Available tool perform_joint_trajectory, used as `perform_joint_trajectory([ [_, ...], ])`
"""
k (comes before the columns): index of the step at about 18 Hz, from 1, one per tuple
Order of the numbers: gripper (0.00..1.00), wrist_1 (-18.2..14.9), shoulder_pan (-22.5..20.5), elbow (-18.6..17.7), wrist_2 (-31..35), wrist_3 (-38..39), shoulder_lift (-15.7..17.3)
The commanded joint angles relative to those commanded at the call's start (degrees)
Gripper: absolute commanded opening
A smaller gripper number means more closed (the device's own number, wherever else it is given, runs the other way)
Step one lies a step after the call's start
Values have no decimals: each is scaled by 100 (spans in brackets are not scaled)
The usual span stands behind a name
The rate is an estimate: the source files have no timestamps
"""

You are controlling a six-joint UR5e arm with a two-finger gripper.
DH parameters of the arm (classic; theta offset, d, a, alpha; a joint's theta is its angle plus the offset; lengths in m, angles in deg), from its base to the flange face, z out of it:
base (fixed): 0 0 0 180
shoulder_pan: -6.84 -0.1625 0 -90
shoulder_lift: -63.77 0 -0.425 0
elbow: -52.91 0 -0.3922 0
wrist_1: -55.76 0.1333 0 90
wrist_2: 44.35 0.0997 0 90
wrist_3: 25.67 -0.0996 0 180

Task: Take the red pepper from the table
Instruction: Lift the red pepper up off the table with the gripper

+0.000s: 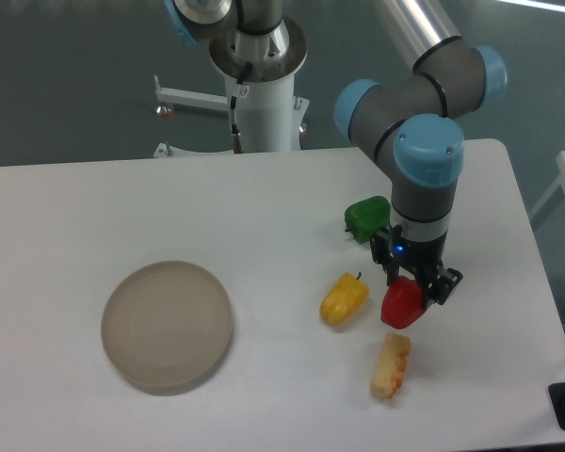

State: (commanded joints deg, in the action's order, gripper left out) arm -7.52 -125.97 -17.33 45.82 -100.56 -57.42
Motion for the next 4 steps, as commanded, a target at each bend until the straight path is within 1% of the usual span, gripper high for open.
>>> perform_joint_trajectory([
  [4, 43, 17, 9, 80, 0, 0, -71],
])
